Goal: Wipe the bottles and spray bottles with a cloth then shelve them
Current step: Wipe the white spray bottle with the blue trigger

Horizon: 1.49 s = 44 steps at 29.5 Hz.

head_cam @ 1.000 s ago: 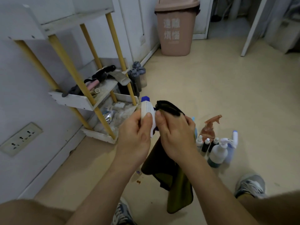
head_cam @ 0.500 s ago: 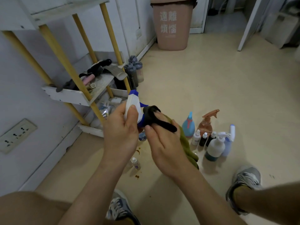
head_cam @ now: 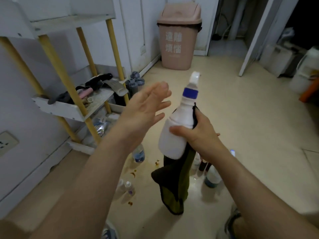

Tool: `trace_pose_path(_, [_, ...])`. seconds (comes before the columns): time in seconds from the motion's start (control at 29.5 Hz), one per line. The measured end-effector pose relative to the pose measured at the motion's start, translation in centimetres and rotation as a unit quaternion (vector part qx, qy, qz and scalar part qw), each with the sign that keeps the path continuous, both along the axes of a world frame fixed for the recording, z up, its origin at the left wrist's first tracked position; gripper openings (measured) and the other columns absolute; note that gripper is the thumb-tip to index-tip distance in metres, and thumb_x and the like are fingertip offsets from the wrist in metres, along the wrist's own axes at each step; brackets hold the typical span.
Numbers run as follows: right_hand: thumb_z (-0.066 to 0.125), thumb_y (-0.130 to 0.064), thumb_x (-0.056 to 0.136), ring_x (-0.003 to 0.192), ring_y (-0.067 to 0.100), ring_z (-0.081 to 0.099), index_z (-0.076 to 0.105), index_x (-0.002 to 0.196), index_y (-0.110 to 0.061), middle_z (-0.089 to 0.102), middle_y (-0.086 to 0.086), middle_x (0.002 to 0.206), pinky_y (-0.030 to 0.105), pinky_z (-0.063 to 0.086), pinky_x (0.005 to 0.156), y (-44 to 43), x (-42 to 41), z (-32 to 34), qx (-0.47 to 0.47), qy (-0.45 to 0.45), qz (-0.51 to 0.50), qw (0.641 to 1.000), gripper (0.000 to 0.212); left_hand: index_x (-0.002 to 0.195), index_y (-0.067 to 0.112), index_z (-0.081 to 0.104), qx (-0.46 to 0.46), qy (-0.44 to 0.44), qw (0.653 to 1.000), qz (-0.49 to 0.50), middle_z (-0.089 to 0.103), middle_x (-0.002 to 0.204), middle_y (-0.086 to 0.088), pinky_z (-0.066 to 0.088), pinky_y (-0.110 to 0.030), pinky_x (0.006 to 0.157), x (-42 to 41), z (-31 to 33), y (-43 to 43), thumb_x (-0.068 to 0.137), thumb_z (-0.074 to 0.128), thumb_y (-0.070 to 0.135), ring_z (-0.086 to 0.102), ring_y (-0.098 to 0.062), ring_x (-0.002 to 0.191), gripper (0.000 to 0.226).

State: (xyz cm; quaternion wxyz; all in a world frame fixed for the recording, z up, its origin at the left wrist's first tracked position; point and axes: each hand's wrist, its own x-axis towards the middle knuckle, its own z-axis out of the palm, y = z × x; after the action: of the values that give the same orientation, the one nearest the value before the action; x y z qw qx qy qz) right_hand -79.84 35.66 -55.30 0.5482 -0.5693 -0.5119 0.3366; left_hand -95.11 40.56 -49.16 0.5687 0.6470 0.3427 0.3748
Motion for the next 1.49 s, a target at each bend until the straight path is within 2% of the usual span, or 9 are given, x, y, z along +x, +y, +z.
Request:
trace_pose_path(0.27, [0.069, -0.029, 0.051, 0.078, 0.024, 0.071, 0.058, 0.108, -0.010, 0.072, 0.007, 0.088, 0.033, 0.057, 0.061, -0.7, 4.6, 4.2, -0.026, 0.198, 0.167, 0.965, 0.061, 0.108, 0.042, 0.072, -0.162, 0.067, 0.972, -0.154, 0.069, 0.121, 0.012, 0.041, -0.037, 0.105, 0.9, -8.4, -1.2, 0.092, 0.040, 0.062, 0.059, -0.011, 0.121, 0.041])
trace_pose_path(0.41, [0.067, -0.026, 0.051, 0.077, 0.025, 0.070, 0.058, 0.104, -0.008, 0.070, 0.009, 0.087, 0.035, 0.057, 0.060, -1.2, 6.2, 4.2, -0.039, 0.204, 0.185, 0.961, 0.057, 0.108, 0.013, 0.072, -0.075, 0.126, 0.982, -0.115, 0.074, 0.107, -0.004, 0.055, -0.027, 0.084, 0.1, -9.1, -1.0, 0.096, 0.052, 0.036, 0.069, -0.017, 0.101, 0.033])
trace_pose_path(0.64, [0.073, -0.020, 0.056, 0.085, 0.023, 0.071, 0.061, 0.104, -0.016, 0.072, 0.000, 0.089, 0.035, 0.057, 0.070, -1.5, 6.6, 2.6, -0.050, 0.085, 0.070, 0.993, 0.050, 0.064, 0.008, 0.054, 0.191, 0.231, 0.954, 0.018, 0.053, 0.057, -0.006, 0.039, -0.039, 0.057, -0.1, -8.3, -1.6, 0.091, 0.051, 0.060, 0.053, -0.022, 0.059, 0.059])
trace_pose_path(0.75, [0.069, -0.018, 0.065, 0.086, 0.017, 0.071, 0.060, 0.105, -0.018, 0.071, 0.000, 0.094, 0.030, 0.056, 0.070, -1.3, 5.4, 1.8, -0.013, 0.101, 0.010, 0.995, 0.041, 0.071, 0.003, 0.057, 0.185, 0.197, 0.960, 0.069, 0.057, 0.065, -0.014, 0.043, -0.040, 0.061, 1.4, -6.9, -2.6, 0.096, 0.053, 0.042, 0.056, -0.027, 0.067, 0.047])
trace_pose_path(1.02, [0.067, -0.025, 0.064, 0.089, 0.017, 0.068, 0.057, 0.104, -0.025, 0.067, -0.001, 0.099, 0.031, 0.056, 0.071, -1.3, 3.6, 1.1, 0.007, 0.096, -0.055, 0.994, 0.041, 0.087, 0.004, 0.074, -0.194, -0.161, 0.968, 0.013, 0.073, 0.086, -0.010, 0.058, -0.026, 0.067, 1.0, -5.5, -3.7, 0.092, 0.044, -0.010, 0.070, -0.020, 0.080, 0.033])
trace_pose_path(1.15, [0.066, -0.029, 0.055, 0.087, 0.027, 0.067, 0.060, 0.105, -0.012, 0.068, 0.009, 0.096, 0.043, 0.055, 0.074, -0.9, 3.1, 1.1, -0.010, 0.179, -0.042, 0.983, 0.053, 0.102, 0.026, 0.075, 0.002, -0.057, 0.997, -0.049, 0.074, 0.101, 0.004, 0.056, -0.025, 0.076, -0.4, -4.7, -3.4, 0.091, 0.057, -0.004, 0.070, -0.017, 0.089, 0.037])
trace_pose_path(1.25, [0.067, -0.040, 0.046, 0.103, 0.045, 0.063, 0.058, 0.120, -0.001, 0.065, 0.027, 0.113, 0.057, 0.053, 0.088, -1.1, 1.5, 1.3, -0.029, 0.269, -0.017, 0.963, 0.084, 0.106, 0.048, 0.069, 0.124, 0.026, 0.991, 0.031, 0.065, 0.100, 0.012, 0.051, -0.030, 0.078, -0.7, -5.6, -2.8, 0.079, 0.075, 0.044, 0.056, -0.009, 0.084, 0.028])
trace_pose_path(1.39, [0.070, -0.049, 0.058, 0.074, 0.016, 0.069, 0.065, 0.097, -0.015, 0.073, 0.002, 0.083, 0.028, 0.055, 0.063, -1.1, -0.3, 1.3, 0.024, 0.330, 0.002, 0.944, 0.051, 0.135, 0.035, 0.051, -0.141, -0.118, 0.982, -0.035, 0.064, 0.129, -0.001, 0.054, -0.042, 0.093, 0.7, -6.6, -3.9, 0.047, 0.082, 0.073, 0.063, -0.022, 0.117, 0.100])
trace_pose_path(1.49, [0.050, -0.048, 0.092, 0.064, 0.012, 0.060, 0.055, 0.066, -0.017, 0.062, 0.000, 0.062, 0.028, 0.049, 0.063, -0.5, -1.1, 1.3, 0.091, 0.138, -0.075, 0.983, 0.041, 0.127, 0.016, 0.062, -0.251, -0.163, 0.951, -0.076, 0.070, 0.120, -0.010, 0.058, -0.033, 0.079, 0.3, -7.0, -4.3, 0.039, 0.092, 0.060, 0.069, -0.024, 0.107, 0.102])
